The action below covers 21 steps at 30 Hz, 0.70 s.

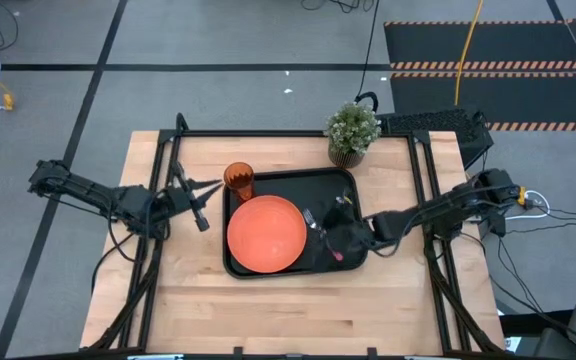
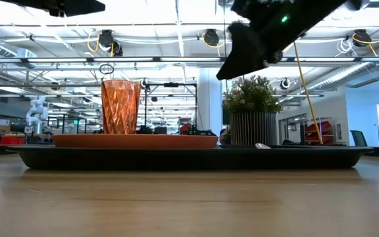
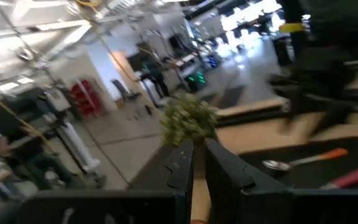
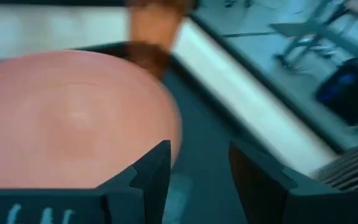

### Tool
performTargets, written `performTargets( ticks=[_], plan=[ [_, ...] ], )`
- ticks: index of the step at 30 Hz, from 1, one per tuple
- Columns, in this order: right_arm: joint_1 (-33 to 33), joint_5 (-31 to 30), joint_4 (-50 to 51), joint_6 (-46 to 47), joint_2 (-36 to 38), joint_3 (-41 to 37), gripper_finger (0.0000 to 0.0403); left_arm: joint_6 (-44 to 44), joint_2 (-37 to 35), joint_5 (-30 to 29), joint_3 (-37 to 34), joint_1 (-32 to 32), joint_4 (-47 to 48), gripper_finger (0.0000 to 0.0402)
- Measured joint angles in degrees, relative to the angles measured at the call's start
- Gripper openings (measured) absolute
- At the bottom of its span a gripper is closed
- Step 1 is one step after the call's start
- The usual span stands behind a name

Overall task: Pick and place plate/cup/fork/spoon on tray
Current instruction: Adjust the pink fork on the black serving tray

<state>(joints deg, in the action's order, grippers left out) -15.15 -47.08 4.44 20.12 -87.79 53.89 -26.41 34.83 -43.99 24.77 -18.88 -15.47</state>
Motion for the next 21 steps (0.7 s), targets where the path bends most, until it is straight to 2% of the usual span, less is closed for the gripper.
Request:
performTargets(
  ticks=[5, 10, 12, 14, 17, 21],
  plan=[
    [6.72, -0.95, -3.01, -11.90, 0.00, 0.00, 0.0157, 5.99, 0.34, 6.39, 0.00, -0.01, 3.38, 0.0042],
    [10.78, -1.94, -8.90, -27.06, 0.15, 0.00, 0.0157, 8.31, 4.30, 6.63, 0.05, 0.13, -2.37, 0.0042],
    [11.44, -4.20, -11.31, -31.93, 0.65, 0.00, 0.0157, 9.27, 7.37, 6.67, 1.65, 0.80, -2.09, 0.0042],
    [12.09, -5.56, -13.32, -36.39, 1.73, 0.00, 0.0157, 11.64, 10.96, 6.76, 5.59, 1.78, 2.72, 0.0042],
    [13.46, -3.87, -15.54, -40.29, 3.98, 0.00, 0.0157, 16.21, 17.87, 8.06, 14.99, 3.94, 15.58, 0.0042],
    [15.24, -0.47, -16.51, -44.30, 7.68, 0.00, 0.0157, 21.28, 29.20, 16.53, 29.56, 7.82, 33.93, 0.0042]
  ],
)
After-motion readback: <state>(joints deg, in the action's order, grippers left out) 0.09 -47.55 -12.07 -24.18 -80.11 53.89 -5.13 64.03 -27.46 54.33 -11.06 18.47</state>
